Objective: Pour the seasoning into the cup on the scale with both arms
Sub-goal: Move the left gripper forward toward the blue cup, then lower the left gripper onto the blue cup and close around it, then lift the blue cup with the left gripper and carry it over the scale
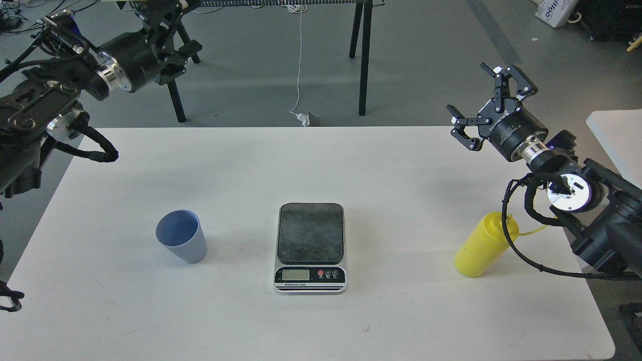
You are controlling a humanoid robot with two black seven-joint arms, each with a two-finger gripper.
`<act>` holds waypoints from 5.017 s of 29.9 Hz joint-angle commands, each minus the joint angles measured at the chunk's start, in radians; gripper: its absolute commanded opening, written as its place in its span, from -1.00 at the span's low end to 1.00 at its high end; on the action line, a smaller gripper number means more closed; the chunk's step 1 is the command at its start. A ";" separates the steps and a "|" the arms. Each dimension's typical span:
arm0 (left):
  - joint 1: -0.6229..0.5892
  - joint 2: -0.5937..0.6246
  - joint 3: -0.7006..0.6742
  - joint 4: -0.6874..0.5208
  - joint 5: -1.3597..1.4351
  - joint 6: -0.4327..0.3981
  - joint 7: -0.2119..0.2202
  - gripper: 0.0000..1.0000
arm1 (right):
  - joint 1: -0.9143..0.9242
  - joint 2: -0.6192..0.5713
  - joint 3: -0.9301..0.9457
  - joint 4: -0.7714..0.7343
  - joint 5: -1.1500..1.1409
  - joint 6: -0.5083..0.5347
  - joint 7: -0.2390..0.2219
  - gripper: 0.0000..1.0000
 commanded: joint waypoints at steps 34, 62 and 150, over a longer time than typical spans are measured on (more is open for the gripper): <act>-0.069 0.295 -0.004 -0.326 1.011 0.000 0.000 1.00 | -0.009 0.016 0.017 0.013 0.005 0.000 0.005 0.98; 0.009 0.405 0.343 -0.692 1.512 0.067 0.000 0.97 | -0.029 0.016 0.015 0.015 0.005 0.000 0.003 0.98; -0.175 0.136 0.337 -0.672 1.302 0.000 0.000 -0.99 | -0.047 0.004 0.018 0.013 0.005 0.000 0.005 0.98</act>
